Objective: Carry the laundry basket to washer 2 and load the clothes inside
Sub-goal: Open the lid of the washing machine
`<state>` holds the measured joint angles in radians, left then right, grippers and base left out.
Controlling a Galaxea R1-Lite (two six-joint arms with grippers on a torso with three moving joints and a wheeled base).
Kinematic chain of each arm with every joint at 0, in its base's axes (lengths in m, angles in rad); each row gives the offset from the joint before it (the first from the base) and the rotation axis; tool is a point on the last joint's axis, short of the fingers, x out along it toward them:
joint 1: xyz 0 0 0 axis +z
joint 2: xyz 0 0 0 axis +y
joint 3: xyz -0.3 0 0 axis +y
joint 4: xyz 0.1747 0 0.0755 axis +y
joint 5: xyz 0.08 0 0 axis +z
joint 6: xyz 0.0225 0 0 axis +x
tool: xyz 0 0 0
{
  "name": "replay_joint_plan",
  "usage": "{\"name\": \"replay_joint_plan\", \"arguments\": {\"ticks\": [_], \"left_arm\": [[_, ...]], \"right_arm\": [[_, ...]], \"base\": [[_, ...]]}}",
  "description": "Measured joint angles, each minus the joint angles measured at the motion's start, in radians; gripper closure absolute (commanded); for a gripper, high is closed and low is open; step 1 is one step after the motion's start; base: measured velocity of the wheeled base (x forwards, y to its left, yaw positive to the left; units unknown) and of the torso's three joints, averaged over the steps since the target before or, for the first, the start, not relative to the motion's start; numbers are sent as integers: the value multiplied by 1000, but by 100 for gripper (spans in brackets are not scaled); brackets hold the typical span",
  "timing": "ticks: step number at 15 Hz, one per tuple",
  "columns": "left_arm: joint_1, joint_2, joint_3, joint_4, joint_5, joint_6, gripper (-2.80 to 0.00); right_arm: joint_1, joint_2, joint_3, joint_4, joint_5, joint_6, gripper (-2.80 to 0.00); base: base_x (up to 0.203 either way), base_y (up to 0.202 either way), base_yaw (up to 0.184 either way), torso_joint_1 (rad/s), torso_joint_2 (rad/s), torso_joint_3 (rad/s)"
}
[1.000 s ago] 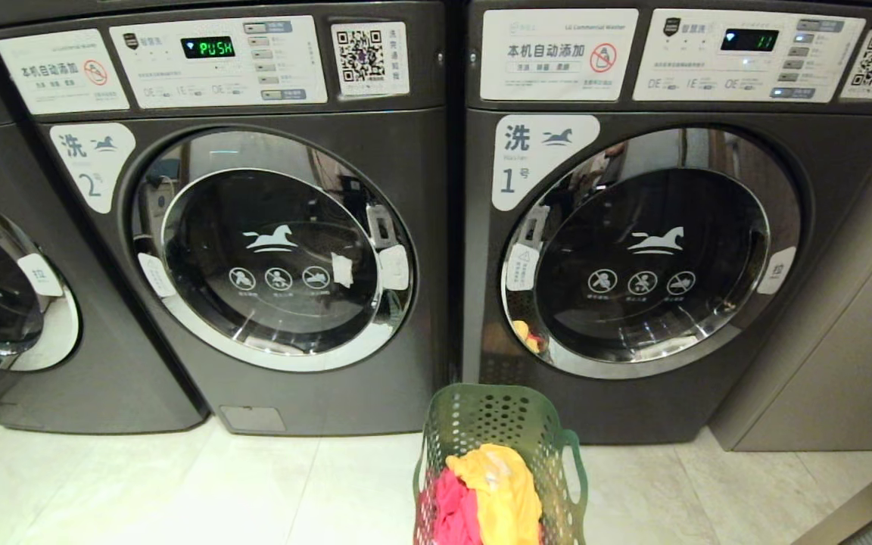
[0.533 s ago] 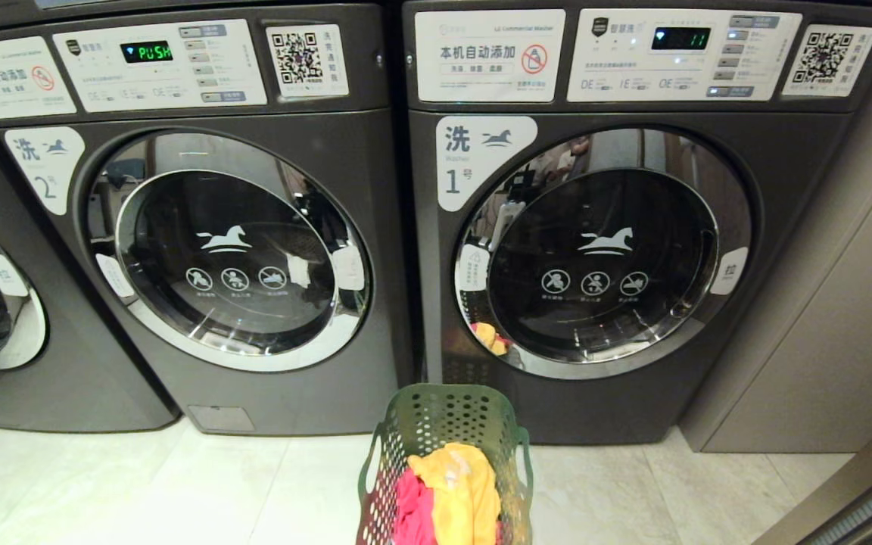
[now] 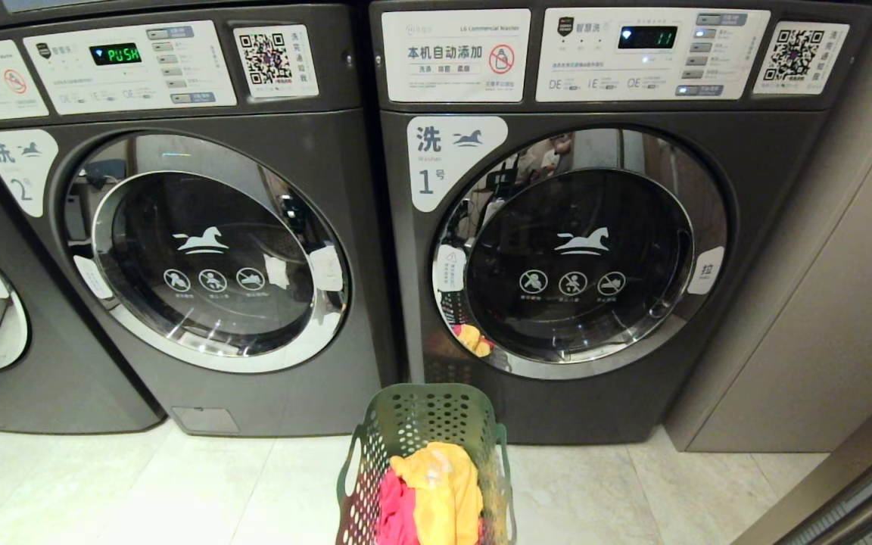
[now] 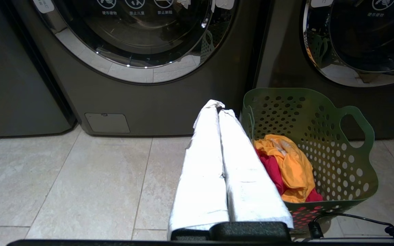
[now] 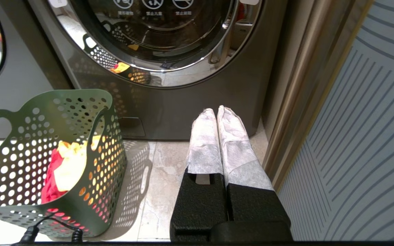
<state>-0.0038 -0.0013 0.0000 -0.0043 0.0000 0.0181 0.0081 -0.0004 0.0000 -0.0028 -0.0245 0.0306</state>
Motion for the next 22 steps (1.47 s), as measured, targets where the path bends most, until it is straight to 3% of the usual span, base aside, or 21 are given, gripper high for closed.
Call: {"name": "replay_joint_plan", "arguments": {"ticks": [22], "left_arm": [[-1,0,0,0,-1,-2,0]], "right_arm": [[-1,0,0,0,0,-2,0]], "base": [[0,0,0,0,0,0]]}}
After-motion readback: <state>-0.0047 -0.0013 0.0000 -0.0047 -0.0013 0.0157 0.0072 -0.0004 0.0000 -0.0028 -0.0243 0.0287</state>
